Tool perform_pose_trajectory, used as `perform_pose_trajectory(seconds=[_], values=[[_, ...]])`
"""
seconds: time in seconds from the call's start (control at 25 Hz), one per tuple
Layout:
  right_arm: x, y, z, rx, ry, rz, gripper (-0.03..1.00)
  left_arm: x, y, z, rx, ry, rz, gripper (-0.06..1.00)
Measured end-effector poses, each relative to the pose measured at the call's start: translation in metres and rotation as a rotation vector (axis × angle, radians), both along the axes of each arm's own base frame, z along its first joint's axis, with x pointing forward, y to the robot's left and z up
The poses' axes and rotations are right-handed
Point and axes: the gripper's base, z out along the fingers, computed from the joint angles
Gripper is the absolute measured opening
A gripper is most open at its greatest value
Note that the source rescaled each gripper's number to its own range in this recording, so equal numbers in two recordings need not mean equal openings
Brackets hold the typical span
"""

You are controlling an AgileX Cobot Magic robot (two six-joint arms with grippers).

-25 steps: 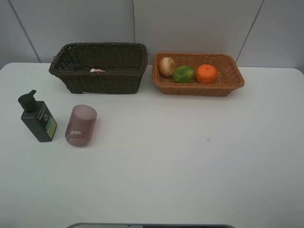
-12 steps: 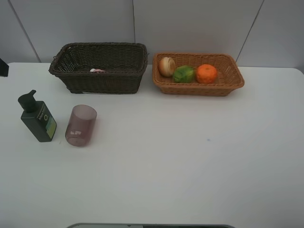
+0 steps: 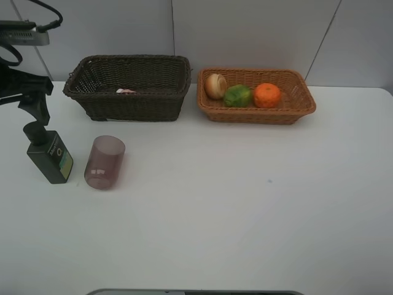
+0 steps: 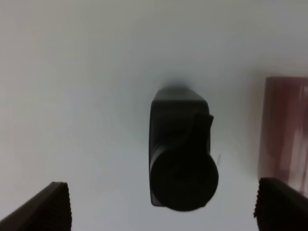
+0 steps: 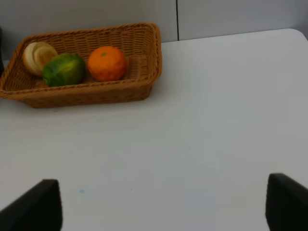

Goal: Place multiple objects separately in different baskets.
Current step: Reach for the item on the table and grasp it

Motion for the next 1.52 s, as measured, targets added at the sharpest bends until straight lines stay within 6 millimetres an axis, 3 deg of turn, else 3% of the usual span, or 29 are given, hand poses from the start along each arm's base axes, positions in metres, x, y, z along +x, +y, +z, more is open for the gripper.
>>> perform_pose_trajectory(seconds=[0.48, 0.76, 1.08, 1.12, 1.2, 1.28, 1.32, 1.52], values=[[0.0, 0.0, 0.0, 0.0, 0.0, 0.0, 0.9, 0.019, -0.005, -0.034, -0.022, 0.043, 0.01, 0.97], [0.0, 0.0, 0.0, 0.0, 0.0, 0.0, 0.9, 0.018, -0.005, -0.059, -0.029, 0.062, 0.007, 0.97], [0.0, 0.0, 0.0, 0.0, 0.0, 0.0, 0.9, 0.023, -0.006, -0.072, -0.033, 0.05, 0.003, 0.96], [0.0, 0.0, 0.0, 0.0, 0.0, 0.0, 0.9, 0.023, -0.006, -0.071, -0.033, 0.049, 0.003, 0.92], [0.0, 0.0, 0.0, 0.0, 0.0, 0.0, 0.9, 0.023, -0.006, -0.072, -0.033, 0.05, 0.003, 0.54], [0.0, 0.0, 0.0, 0.0, 0.0, 0.0, 0.9, 0.022, -0.006, -0.072, -0.033, 0.053, 0.003, 0.09], [0.0, 0.0, 0.0, 0.0, 0.0, 0.0, 0.9, 0.022, -0.006, -0.072, -0.033, 0.053, 0.003, 0.0], [0.0, 0.0, 0.0, 0.0, 0.0, 0.0, 0.9, 0.022, -0.006, -0.072, -0.034, 0.054, 0.007, 0.03]])
